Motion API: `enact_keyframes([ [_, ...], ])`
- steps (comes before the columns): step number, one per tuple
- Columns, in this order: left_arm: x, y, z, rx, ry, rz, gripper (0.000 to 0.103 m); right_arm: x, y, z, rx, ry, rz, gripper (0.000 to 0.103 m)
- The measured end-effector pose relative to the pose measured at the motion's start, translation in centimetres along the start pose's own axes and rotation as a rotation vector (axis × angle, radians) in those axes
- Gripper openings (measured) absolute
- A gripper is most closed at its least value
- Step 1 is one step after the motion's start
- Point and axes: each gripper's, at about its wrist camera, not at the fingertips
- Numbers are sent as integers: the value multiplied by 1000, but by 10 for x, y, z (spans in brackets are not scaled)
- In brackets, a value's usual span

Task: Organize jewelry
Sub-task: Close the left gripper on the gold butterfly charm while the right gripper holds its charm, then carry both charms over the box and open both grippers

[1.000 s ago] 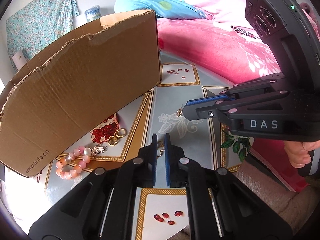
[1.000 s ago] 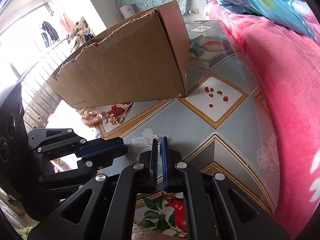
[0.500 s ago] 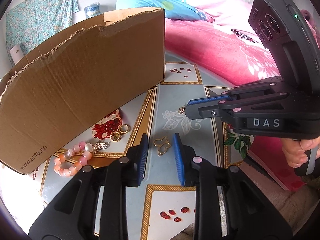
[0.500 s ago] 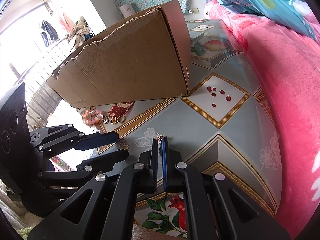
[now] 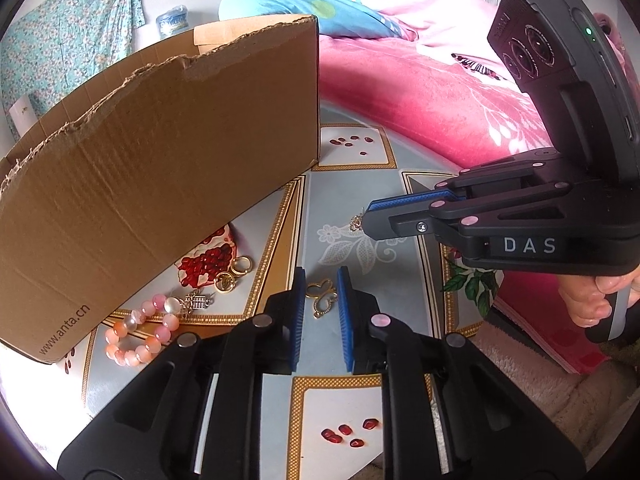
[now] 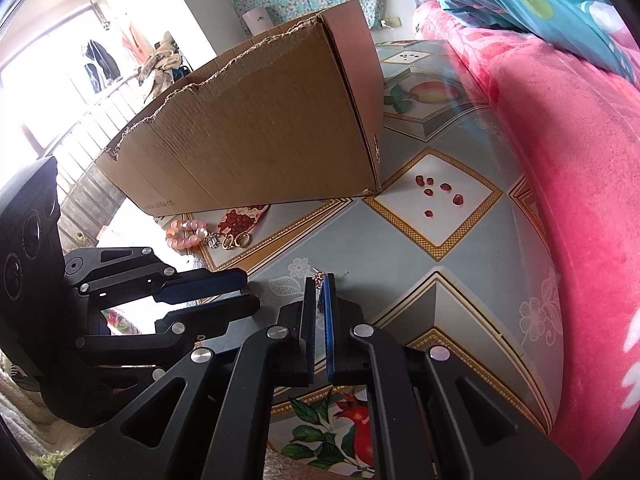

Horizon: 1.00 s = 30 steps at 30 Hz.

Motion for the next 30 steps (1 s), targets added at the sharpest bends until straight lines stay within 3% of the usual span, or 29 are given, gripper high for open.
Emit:
enact_keyframes([
  [10, -2, 14, -7, -6, 31, 40, 15, 3, 8, -5, -22, 38, -8, 7],
  [11, -2, 17, -8, -4, 35, 46, 15, 3, 7, -7, -27, 53, -20, 9],
  [14, -4, 24, -11, 1, 50, 61, 15, 4, 5, -12, -73, 112, -30, 31],
  [15, -4, 26, -13, 3, 55, 66, 15, 5, 4, -16, -91, 136, -29, 32],
  [21, -8, 36, -18, 15, 90, 89, 15, 9, -8, -28, -146, 233, -38, 31],
  [23, -9, 39, -20, 20, 95, 98, 15, 9, -10, -31, -174, 256, -36, 23],
  [25, -9, 43, -22, 22, 102, 108, 15, 9, -10, -32, -168, 261, -42, 8],
  [30, -12, 54, -25, 32, 119, 134, 15, 7, -6, -30, -155, 219, -34, 4],
])
Point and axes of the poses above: each gripper's, at about its wrist camera, not at the fingertips, and y roughly against the way its jaws point, z to its right, x to its top, and after that the axes turned 3 degrees about z, right-handed
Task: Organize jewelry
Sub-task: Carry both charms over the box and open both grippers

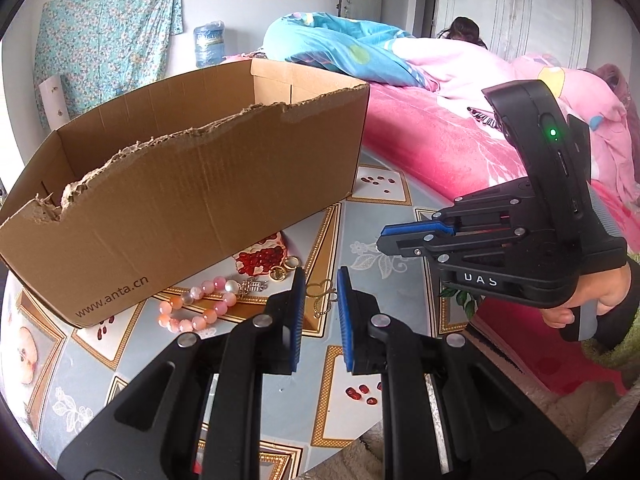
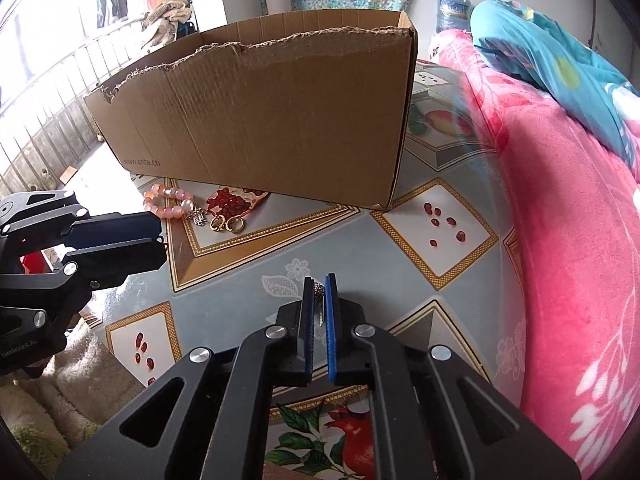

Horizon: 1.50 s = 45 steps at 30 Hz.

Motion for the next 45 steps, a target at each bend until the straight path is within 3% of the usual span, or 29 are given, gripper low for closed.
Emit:
enact_keyframes([
  [11, 10, 44, -11, 29, 28, 105, 15, 28, 74, -3, 54, -60, 177, 3],
  [16, 34, 71, -25, 29, 54, 189, 15, 63, 104, -14, 105, -14, 293, 3],
  [21, 68, 81, -54, 50, 76, 236, 15, 109, 105, -24, 170, 35, 353, 3],
  [24, 92, 66, -78, 62, 108, 189, 15, 138, 85, -21, 219, 31, 306, 3],
  [28, 119, 26, -114, 61, 162, 42, 15, 176, 41, -10, 277, -13, 169, 3],
  [31, 131, -10, -137, 8, 233, -67, 15, 193, 7, -3, 276, -44, 61, 3],
  [38, 142, -74, -155, 36, 281, -225, 15, 212, -54, 10, 226, -72, -98, 4],
  [42, 145, -86, -160, 50, 305, -238, 32, 218, -68, 18, 211, -93, -116, 5],
  [45, 147, -87, -161, 58, 310, -224, 32, 219, -70, 26, 208, -114, -111, 8],
])
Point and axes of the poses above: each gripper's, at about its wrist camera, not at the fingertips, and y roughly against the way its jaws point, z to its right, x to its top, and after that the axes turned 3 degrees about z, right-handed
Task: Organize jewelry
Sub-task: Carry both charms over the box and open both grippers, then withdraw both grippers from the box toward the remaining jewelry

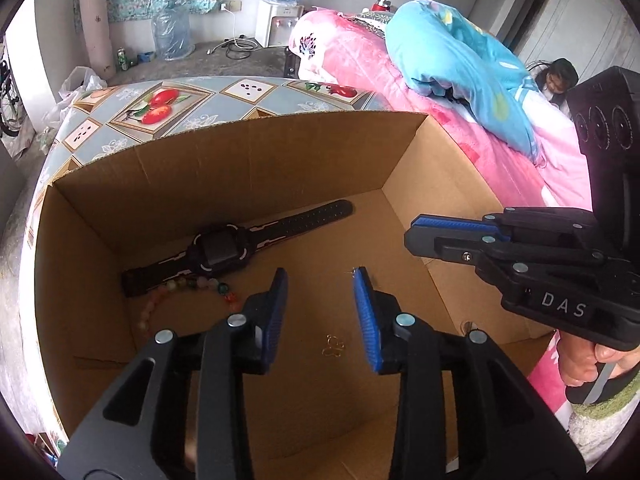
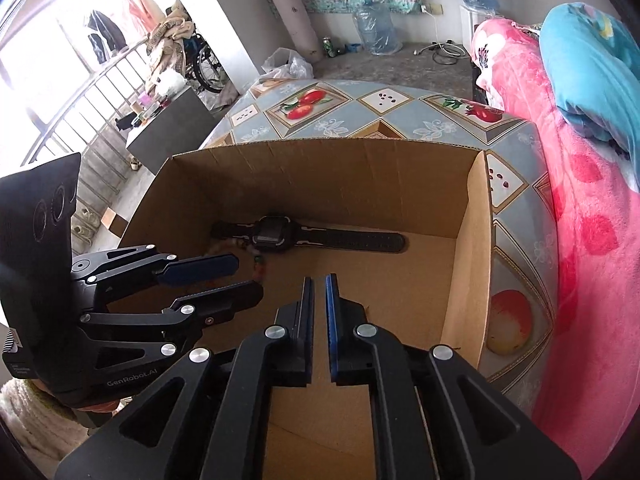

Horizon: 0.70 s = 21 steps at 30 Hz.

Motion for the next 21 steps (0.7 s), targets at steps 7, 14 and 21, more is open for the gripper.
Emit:
enact_keyframes([
  [7, 2, 15, 1, 13, 4, 61, 32, -3, 13, 2, -7, -3, 43, 11],
  [14, -27, 95, 13, -4, -59, 310, 33, -23, 76, -19, 12, 43, 212, 36],
  [21, -111, 171, 9, -21, -80, 490, 37, -97, 146, -42, 30, 84, 396, 44],
])
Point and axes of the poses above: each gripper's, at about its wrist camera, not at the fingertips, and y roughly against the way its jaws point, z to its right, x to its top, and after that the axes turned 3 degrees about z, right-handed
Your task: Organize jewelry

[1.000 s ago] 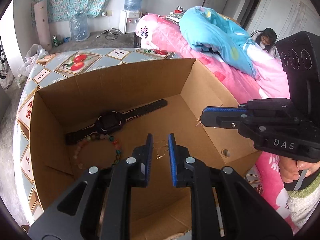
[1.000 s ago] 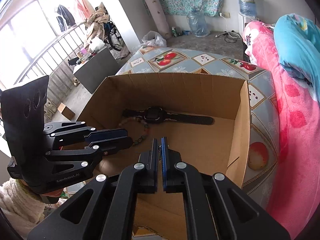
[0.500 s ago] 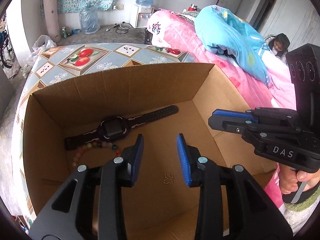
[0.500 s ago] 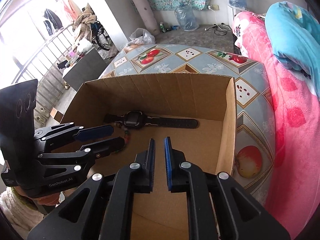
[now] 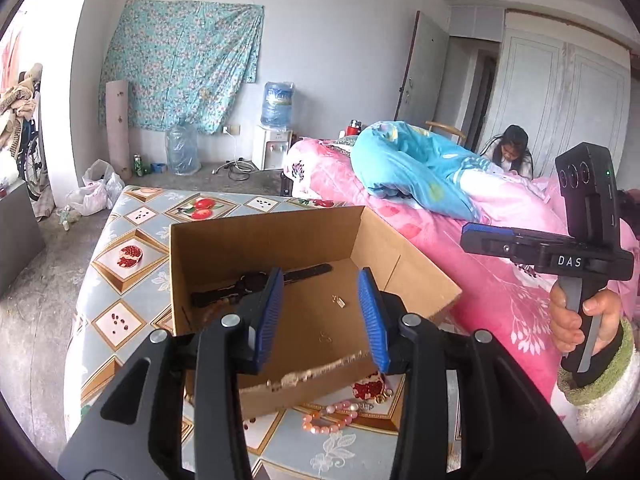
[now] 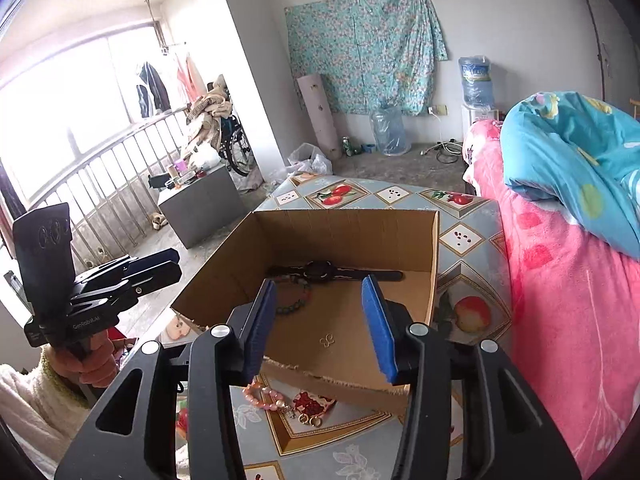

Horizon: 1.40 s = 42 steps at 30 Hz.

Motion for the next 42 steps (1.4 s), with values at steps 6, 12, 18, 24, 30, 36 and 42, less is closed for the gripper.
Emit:
enact_keyframes([
  [6, -58, 22, 7, -36, 36, -71, 37, -66, 15, -3, -27, -65, -44, 44],
  [12, -113, -30, 18, -61, 61, -243, 37, -133, -31, 4, -48, -171, -188, 43],
  [18, -124, -81, 26, -69, 11, -307, 36, -155, -46, 6, -74, -190, -221, 42],
  [24, -138, -92, 33, -37, -71, -357, 36, -161, -50, 12, -88, -192, -229, 42],
  [30, -148, -71, 25, 9, -102, -380, 36, -166, -53, 16, -84, -192, -245, 43],
  [36, -151, -54, 6, 79, -68, -388, 36, -164, -57, 11, -105, -144, -230, 54],
  [42, -145, -41, -3, 86, -9, -338, 36, -161, -67, 2, -235, -32, -210, 72],
])
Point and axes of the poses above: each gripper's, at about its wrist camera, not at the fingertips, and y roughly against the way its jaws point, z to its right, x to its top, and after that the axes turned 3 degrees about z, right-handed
